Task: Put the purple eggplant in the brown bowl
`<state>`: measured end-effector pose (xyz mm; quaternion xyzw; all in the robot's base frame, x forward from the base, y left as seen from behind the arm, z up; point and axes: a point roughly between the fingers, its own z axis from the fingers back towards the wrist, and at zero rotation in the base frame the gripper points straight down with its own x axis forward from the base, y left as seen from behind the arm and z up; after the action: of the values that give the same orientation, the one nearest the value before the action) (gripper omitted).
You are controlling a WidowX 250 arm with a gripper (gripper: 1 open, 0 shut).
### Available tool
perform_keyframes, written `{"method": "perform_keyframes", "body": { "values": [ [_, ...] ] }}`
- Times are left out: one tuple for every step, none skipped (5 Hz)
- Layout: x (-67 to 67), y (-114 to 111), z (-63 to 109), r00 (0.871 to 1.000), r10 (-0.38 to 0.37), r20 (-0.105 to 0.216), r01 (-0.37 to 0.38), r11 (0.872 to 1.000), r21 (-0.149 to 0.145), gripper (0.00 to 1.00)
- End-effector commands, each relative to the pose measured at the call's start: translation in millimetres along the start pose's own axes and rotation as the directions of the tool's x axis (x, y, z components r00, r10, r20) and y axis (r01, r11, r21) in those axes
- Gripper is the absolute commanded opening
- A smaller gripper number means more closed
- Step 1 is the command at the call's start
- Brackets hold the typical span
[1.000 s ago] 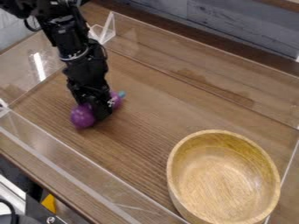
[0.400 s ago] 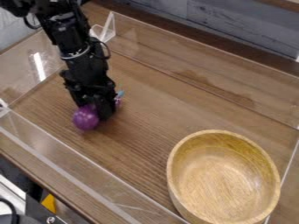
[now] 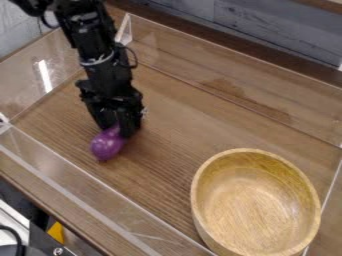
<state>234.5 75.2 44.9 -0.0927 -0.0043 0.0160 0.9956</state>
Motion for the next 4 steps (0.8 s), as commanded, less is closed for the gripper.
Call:
{"method": "perform_keyframes", "body": {
  "values": [
    [11.1,-4.3,35.9,0.998,-0.007,0.069,0.004,0.999,0.041,0.00],
    [6.5,-1.6,61.7,0.992,-0.099,0.084,0.096,0.994,0.042,1.00],
    [-1.4,3.2,77.9,0.979,-0.186,0.079,0.183,0.982,0.038,1.00],
    [-1.0,8.4,60.1,0.987,-0.138,0.079,0.134,0.990,0.049,1.00]
  ]
}}
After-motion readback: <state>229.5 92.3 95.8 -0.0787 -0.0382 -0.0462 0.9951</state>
